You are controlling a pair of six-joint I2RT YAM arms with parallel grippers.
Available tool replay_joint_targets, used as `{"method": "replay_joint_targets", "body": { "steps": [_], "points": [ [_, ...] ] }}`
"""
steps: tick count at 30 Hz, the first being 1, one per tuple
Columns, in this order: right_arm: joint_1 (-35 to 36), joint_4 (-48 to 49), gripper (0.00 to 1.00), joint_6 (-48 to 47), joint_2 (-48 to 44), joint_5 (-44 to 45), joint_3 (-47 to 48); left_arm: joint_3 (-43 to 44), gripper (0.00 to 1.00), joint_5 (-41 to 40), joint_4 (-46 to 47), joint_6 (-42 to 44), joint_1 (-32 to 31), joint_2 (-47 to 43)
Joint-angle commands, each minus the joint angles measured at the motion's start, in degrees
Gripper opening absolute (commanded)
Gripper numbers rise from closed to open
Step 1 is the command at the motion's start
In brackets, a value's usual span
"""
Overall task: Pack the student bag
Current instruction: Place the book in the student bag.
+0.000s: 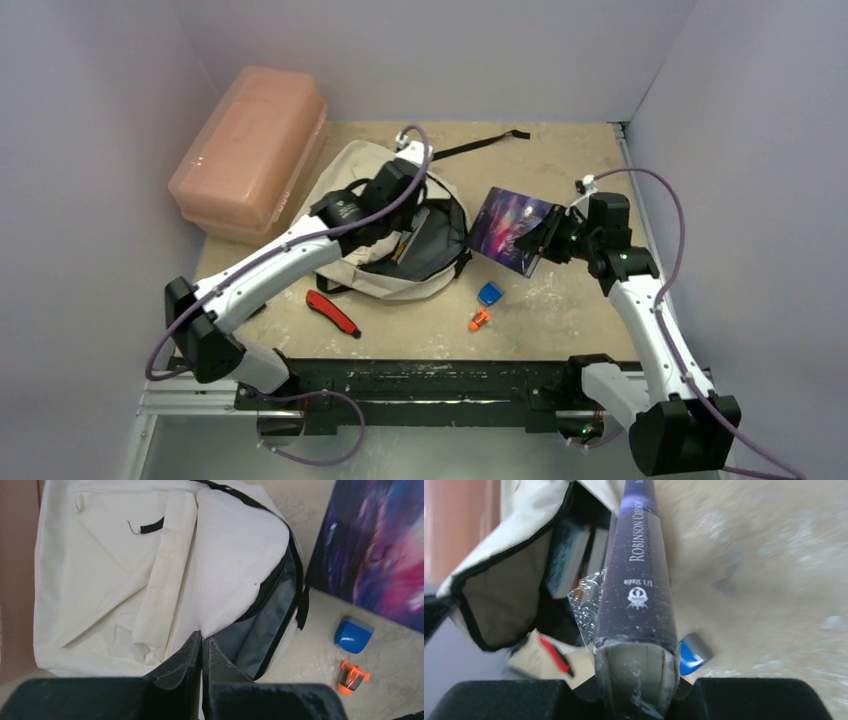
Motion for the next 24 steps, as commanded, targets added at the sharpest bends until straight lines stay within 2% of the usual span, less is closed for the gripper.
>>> {"method": "replay_joint_targets", "body": {
  "steps": [1, 4, 9, 15, 19, 22, 24],
  "points": [
    [0.3, 25.5, 0.00, 12.2, 1.3, -28.5, -6.6, -3.0, 0.00, 7.2, 5.9, -1.2, 2.9, -6.0],
    [1.0, 36.6, 0.00, 21.8, 1.1, -32.0, -12.5, -3.2, 0.00, 7.3, 6.0, -1.1, 3.9, -8.9],
    [6.3, 47.7, 0.00, 31.2, 4.6, -33.7, -16.4, -4.2, 0.00, 9.2, 7.9, 0.1, 4.3, -11.8],
    [12.5, 59.4, 0.00, 40.3, 8.0, -28.3, -17.2, -3.7, 0.00, 11.9, 7.6, 0.5, 4.2, -12.3],
    [14.5, 72.7, 0.00, 46.1, 12.4, -20.9, -19.1, -3.5, 0.00, 15.0, 7.1, 0.4, 4.3, -12.6],
    [17.3, 79.1, 0.00, 45.7, 21.1, -15.4, -17.5, -3.2, 0.00, 17.0, 6.7, 0.2, 4.3, -13.1],
    [20.1, 86.8, 0.00, 45.5, 27.5, -12.6, -16.0, -3.0, 0.00, 19.0, 6.5, 0.3, 4.3, -13.5]
  ]
}}
